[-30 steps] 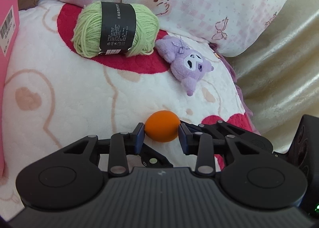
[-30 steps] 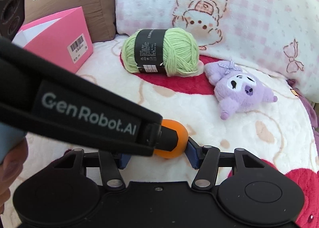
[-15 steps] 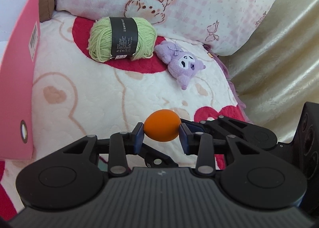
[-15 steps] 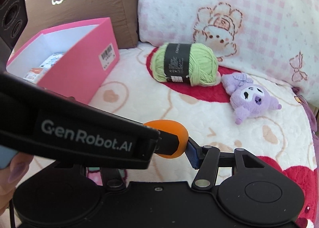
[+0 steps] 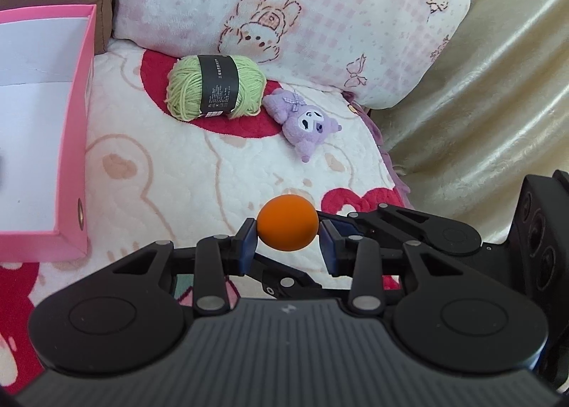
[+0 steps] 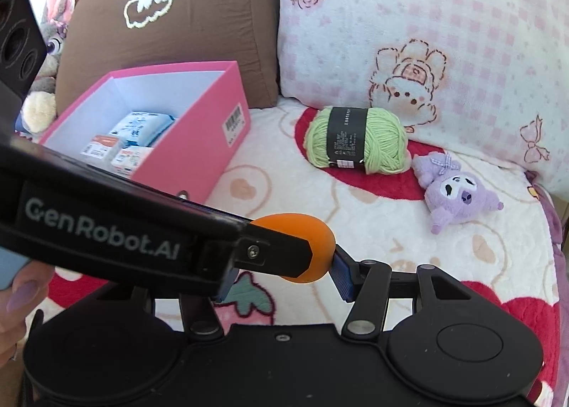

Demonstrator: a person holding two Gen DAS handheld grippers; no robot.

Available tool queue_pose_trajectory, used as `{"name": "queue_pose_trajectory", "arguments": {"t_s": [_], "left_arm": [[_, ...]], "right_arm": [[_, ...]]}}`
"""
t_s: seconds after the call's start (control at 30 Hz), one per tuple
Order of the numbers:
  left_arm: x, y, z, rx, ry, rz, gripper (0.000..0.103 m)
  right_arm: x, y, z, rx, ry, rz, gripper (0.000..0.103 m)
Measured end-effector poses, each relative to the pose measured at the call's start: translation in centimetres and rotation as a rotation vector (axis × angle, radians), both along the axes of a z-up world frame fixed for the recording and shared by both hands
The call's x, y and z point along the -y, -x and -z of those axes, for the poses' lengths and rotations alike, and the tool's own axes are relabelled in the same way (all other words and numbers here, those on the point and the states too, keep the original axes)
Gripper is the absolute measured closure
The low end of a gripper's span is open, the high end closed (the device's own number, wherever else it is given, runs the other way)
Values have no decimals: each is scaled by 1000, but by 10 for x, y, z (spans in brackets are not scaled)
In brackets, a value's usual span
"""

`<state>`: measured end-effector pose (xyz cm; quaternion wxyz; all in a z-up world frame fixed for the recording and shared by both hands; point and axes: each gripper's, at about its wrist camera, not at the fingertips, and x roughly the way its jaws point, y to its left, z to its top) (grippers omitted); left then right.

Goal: Organize objects
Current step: 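Carry the orange sponge with both grippers over the pink box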

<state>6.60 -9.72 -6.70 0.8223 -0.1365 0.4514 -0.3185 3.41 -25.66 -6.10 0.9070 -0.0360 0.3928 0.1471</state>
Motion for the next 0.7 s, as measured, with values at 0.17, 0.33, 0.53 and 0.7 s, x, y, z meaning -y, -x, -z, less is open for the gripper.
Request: {"name": "queue_pose_trajectory", "arguments": {"t_s": [0.17, 0.33, 0.53, 0.7], "left_arm": [[-7, 13, -16, 17, -20, 1, 68], [-15, 25, -31, 21, -33, -6, 68], [-26, 33, -51, 1, -83, 9, 68], [-41, 35, -68, -9, -117, 18, 68]], "right_arm": [[-7, 10, -12, 12, -5, -21, 43], [-14, 21, -25, 25, -20, -38, 43], [-20, 33, -37, 25, -68, -71, 43], [-30, 43, -50, 63, -98, -115, 43]]}}
